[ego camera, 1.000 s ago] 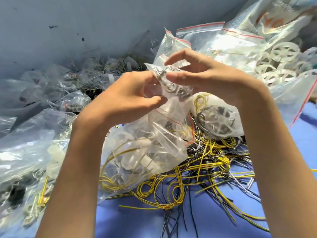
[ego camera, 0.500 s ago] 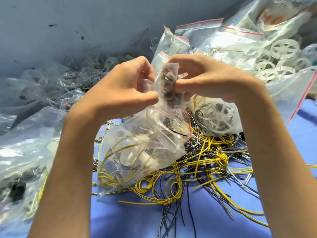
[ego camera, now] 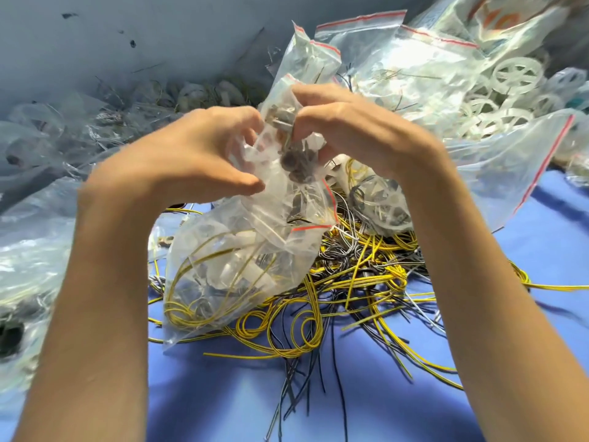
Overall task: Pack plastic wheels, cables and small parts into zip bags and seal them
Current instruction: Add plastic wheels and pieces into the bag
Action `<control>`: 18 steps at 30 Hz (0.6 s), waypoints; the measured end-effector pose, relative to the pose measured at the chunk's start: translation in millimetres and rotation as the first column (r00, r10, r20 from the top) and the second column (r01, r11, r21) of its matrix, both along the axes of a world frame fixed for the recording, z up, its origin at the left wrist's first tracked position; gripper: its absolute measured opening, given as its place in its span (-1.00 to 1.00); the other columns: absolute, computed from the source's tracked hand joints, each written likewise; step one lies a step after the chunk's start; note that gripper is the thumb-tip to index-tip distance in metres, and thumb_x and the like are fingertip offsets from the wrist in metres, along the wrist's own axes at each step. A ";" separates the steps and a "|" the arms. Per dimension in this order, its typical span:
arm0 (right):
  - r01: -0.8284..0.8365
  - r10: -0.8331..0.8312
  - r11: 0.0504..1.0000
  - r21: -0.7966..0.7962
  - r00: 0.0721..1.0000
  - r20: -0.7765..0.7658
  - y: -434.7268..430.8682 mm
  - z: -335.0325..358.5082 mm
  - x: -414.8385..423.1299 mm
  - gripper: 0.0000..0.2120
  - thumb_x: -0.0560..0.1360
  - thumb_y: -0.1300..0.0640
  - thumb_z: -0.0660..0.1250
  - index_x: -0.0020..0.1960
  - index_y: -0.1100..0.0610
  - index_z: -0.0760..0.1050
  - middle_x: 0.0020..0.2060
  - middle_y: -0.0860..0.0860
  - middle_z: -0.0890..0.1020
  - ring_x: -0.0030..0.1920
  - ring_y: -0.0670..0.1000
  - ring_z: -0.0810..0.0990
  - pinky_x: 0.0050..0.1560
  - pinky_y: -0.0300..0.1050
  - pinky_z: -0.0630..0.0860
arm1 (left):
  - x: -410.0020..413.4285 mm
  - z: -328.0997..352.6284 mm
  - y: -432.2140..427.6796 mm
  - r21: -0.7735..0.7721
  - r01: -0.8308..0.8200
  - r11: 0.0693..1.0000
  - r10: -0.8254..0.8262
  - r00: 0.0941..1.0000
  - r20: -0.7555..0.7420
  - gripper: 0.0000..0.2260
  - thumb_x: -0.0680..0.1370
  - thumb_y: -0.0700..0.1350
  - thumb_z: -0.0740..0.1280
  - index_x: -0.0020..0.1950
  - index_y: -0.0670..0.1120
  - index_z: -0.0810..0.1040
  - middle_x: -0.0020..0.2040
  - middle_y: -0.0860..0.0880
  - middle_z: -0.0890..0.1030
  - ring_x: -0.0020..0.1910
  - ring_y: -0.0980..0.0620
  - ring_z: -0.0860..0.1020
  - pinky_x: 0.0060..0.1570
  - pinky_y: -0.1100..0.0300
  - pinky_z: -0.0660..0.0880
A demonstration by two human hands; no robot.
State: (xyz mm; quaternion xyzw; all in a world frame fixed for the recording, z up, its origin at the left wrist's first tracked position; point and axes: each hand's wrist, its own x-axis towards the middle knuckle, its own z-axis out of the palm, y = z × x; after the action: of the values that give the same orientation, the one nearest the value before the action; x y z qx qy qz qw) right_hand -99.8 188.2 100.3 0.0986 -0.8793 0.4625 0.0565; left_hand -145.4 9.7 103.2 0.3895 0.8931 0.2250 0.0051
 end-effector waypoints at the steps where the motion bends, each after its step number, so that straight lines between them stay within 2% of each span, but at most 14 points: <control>1: 0.009 -0.009 1.000 -0.007 1.000 -0.004 -1.1 0.0 0.0 -0.73 0.46 0.25 0.17 0.12 0.31 0.44 0.11 0.22 0.53 -0.06 0.01 0.53 -0.32 -0.31 0.51 | 1.3 1.1 -0.5 -0.021 -0.009 1.000 0.009 1.000 -0.014 -0.58 0.24 0.09 0.41 0.05 0.01 0.50 -0.07 0.07 0.58 -0.09 0.03 0.57 -0.05 0.10 0.52; 2: 0.019 -0.019 1.000 -0.007 1.000 -0.014 -1.9 -0.2 -0.5 -0.74 0.47 0.27 0.17 0.13 0.31 0.44 0.10 0.22 0.54 -0.09 -0.01 0.51 -0.34 -0.32 0.49 | 2.0 1.9 -0.5 -0.033 -0.016 0.999 0.016 1.000 -0.024 -0.57 0.23 0.11 0.39 0.04 0.00 0.53 -0.08 0.03 0.60 -0.07 -0.02 0.57 -0.04 0.04 0.52; 3: 0.030 -0.030 1.000 -0.002 0.999 -0.031 -3.5 0.0 -1.0 -0.76 0.48 0.27 0.16 0.12 0.32 0.43 0.05 0.23 0.54 -0.12 -0.03 0.48 -0.33 -0.29 0.46 | 2.5 2.0 -0.9 -0.021 -0.020 1.000 0.019 0.999 -0.028 -0.61 0.23 0.13 0.42 -0.01 0.02 0.54 -0.14 0.05 0.62 -0.11 0.04 0.57 -0.06 0.10 0.52; 4: 0.035 -0.035 0.999 -0.003 0.998 -0.056 -4.8 0.0 -0.6 -0.79 0.50 0.29 0.15 0.09 0.34 0.42 -0.04 0.22 0.53 -0.15 -0.05 0.45 -0.30 -0.25 0.43 | 2.3 1.6 -1.0 0.010 -0.017 1.000 0.017 0.999 -0.035 -0.67 0.27 0.15 0.47 -0.08 0.04 0.54 -0.24 0.10 0.60 -0.21 0.18 0.56 -0.15 0.23 0.50; 5: 0.024 -0.025 0.999 -0.022 0.996 -0.080 -5.9 0.3 0.3 -0.84 0.52 0.30 0.14 0.04 0.34 0.41 -0.14 0.18 0.50 -0.18 -0.06 0.42 -0.30 -0.23 0.39 | 2.0 1.0 -0.6 0.046 -0.013 0.999 0.014 0.999 -0.040 -0.71 0.31 0.15 0.50 -0.13 0.04 0.54 -0.35 0.14 0.57 -0.36 0.29 0.49 -0.33 0.37 0.41; 6: 0.005 -0.011 0.998 -0.062 0.996 -0.093 -6.7 0.0 0.8 -0.87 0.54 0.33 0.13 0.02 0.33 0.42 -0.19 0.12 0.48 -0.21 -0.06 0.42 -0.30 -0.24 0.38 | 2.5 0.0 0.0 0.086 -0.008 0.996 0.011 0.999 -0.035 -0.74 0.35 0.13 0.49 -0.14 0.02 0.55 -0.45 0.17 0.52 -0.47 0.28 0.43 -0.48 0.41 0.29; 8: -0.017 0.005 0.992 -0.126 0.995 -0.096 -8.5 0.8 2.2 -0.84 0.55 0.36 0.10 0.07 0.35 0.42 -0.18 0.10 0.49 -0.22 -0.05 0.45 -0.29 -0.25 0.43 | 4.2 0.1 2.2 0.188 0.004 0.982 -0.003 1.000 -0.006 -0.71 0.40 0.13 0.48 -0.11 -0.07 0.59 -0.55 0.16 0.42 -0.58 0.20 0.32 -0.59 0.38 0.15; 10: -0.026 0.010 0.985 -0.173 0.996 -0.094 -9.0 1.3 2.0 -0.80 0.52 0.35 0.10 0.10 0.33 0.40 -0.15 0.09 0.48 -0.20 -0.07 0.46 -0.22 -0.21 0.44 | 5.3 0.5 4.6 0.294 -0.001 0.956 -0.001 1.000 0.004 -0.66 0.37 0.15 0.49 -0.13 -0.11 0.61 -0.53 0.10 0.43 -0.56 0.18 0.28 -0.53 0.32 0.17; 13: -0.101 0.094 0.945 -0.310 0.995 -0.037 -5.6 1.2 2.4 -0.64 0.42 0.15 0.21 0.19 0.25 0.39 -0.11 0.08 0.52 -0.16 -0.04 0.53 -0.12 -0.12 0.51 | 4.8 0.6 8.1 0.367 -0.055 0.928 0.070 0.997 -0.028 -0.68 0.33 0.14 0.40 -0.18 -0.12 0.61 -0.33 -0.18 0.56 -0.40 0.12 0.35 -0.36 0.23 0.28; 14: -0.133 0.125 0.943 -0.305 0.991 -0.046 -4.4 0.0 3.2 -0.61 0.42 0.08 0.27 0.20 0.20 0.39 -0.09 0.09 0.55 -0.14 -0.03 0.56 -0.09 -0.11 0.53 | 4.6 0.6 8.7 0.390 -0.073 0.918 0.093 0.995 -0.032 -0.68 0.33 0.14 0.37 -0.21 -0.13 0.60 -0.30 -0.22 0.58 -0.36 0.09 0.37 -0.33 0.21 0.30; 16: -0.157 0.142 0.963 -0.220 0.986 -0.082 -3.6 -3.3 3.9 -0.56 0.41 0.05 0.38 0.22 0.16 0.38 0.02 0.12 0.59 -0.04 -0.01 0.62 0.01 -0.09 0.58 | 4.9 0.3 9.7 0.422 -0.106 0.900 0.129 0.991 -0.026 -0.67 0.33 0.14 0.34 -0.32 -0.14 0.53 -0.35 -0.14 0.51 -0.33 0.05 0.38 -0.33 0.19 0.31; 18: -0.161 0.144 0.965 -0.206 0.985 -0.096 -2.5 -5.6 2.8 -0.61 0.45 0.16 0.42 0.21 0.20 0.38 0.09 0.17 0.59 -0.02 -0.01 0.64 -0.01 -0.06 0.61 | 4.6 1.2 8.3 0.413 -0.115 0.904 0.145 0.988 -0.043 -0.71 0.36 0.06 0.32 -0.37 -0.15 0.49 -0.37 -0.05 0.44 -0.35 0.05 0.36 -0.37 0.20 0.27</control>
State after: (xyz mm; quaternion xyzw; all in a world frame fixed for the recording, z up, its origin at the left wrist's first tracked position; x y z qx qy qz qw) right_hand -97.0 185.6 94.6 0.1777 -0.8114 0.5528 0.0663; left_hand -140.7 18.0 104.4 0.3295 0.8497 0.3924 -0.1242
